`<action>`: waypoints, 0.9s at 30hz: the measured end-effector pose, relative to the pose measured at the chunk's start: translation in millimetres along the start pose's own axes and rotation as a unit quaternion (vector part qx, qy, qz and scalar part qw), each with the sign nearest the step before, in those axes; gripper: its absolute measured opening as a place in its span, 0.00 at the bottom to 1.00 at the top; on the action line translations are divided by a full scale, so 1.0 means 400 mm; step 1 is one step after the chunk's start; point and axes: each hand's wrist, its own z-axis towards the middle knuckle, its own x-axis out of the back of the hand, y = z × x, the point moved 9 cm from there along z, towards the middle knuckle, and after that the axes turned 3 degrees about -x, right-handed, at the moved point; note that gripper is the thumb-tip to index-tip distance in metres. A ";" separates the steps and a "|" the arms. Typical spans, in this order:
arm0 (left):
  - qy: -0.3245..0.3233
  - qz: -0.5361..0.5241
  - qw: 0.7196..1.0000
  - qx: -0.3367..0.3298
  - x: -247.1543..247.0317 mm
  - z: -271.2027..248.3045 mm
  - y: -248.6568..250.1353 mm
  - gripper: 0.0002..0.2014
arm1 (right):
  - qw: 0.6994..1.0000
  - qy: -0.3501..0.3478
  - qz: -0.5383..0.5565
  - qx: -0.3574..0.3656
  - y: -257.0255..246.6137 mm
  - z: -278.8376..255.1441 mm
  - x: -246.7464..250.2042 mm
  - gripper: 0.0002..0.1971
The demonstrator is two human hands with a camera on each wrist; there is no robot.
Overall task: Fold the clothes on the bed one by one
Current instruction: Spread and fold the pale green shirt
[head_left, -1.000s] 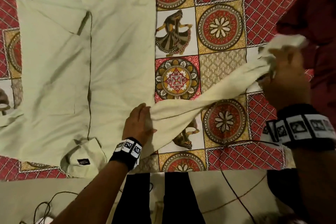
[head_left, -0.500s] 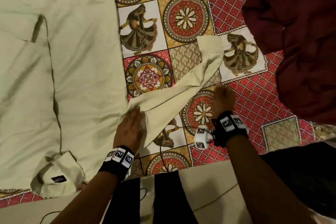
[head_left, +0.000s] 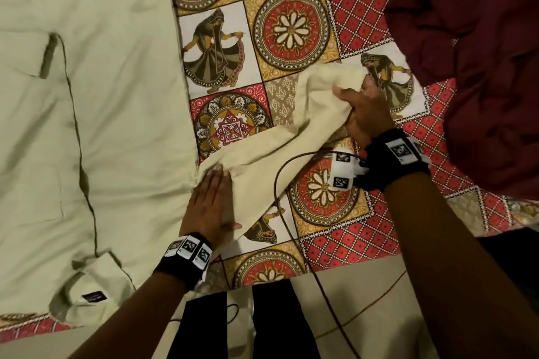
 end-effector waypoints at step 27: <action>-0.002 -0.006 0.997 -0.072 0.004 0.069 0.084 0.50 | 0.510 -0.204 -0.776 0.310 0.302 -0.177 -0.148 0.36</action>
